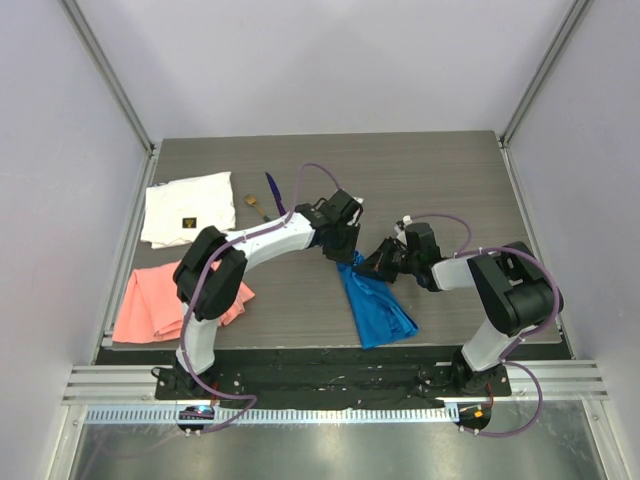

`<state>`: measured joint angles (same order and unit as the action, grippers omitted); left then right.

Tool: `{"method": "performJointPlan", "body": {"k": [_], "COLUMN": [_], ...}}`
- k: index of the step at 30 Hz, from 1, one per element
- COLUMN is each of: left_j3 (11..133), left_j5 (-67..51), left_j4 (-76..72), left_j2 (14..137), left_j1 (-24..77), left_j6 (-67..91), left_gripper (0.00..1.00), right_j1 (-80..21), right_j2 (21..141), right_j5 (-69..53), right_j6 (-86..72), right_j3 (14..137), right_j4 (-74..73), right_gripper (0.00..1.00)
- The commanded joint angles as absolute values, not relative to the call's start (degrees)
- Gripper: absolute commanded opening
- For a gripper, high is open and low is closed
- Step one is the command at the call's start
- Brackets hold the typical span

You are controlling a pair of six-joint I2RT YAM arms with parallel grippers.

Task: Fold the napkin into a case and place the utensils inside
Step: Grasp the top corner of the smaller rectangle folded napkin from the folded napkin.

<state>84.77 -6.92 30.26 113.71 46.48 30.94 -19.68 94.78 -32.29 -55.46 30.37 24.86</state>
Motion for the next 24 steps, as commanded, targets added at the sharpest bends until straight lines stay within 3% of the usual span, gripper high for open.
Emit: {"method": "performJointPlan", "body": {"k": [1, 3, 5, 14, 24], "left_j3": [87.98, 87.98, 88.33, 89.91, 95.36], "left_j5": [-0.89, -0.35, 1.21, 0.35, -4.48], "left_j4": [33.93, 33.75, 33.31, 32.52, 31.72], "left_j2": [112.24, 111.89, 111.97, 113.29, 119.80], "left_j1": [46.41, 46.49, 46.41, 46.58, 45.53], "left_j6": [29.18, 28.13, 27.42, 27.16, 24.17], "left_gripper": [0.29, 0.40, 0.42, 0.14, 0.12], "right_j1": [-18.72, -18.11, -17.93, -17.84, -17.84], "right_j2": [93.96, 93.43, 93.16, 92.90, 92.28], "right_j5": [-32.17, -31.90, -32.17, -32.70, -32.78], "right_j6": [-54.15, -53.79, -53.44, -53.17, -53.17], "right_j3": [31.12, 30.68, 30.50, 30.85, 31.02], "right_j4": [24.88, 24.52, 24.35, 23.82, 23.64], "right_gripper": [0.01, 0.01, 0.01, 0.01, 0.01]}}
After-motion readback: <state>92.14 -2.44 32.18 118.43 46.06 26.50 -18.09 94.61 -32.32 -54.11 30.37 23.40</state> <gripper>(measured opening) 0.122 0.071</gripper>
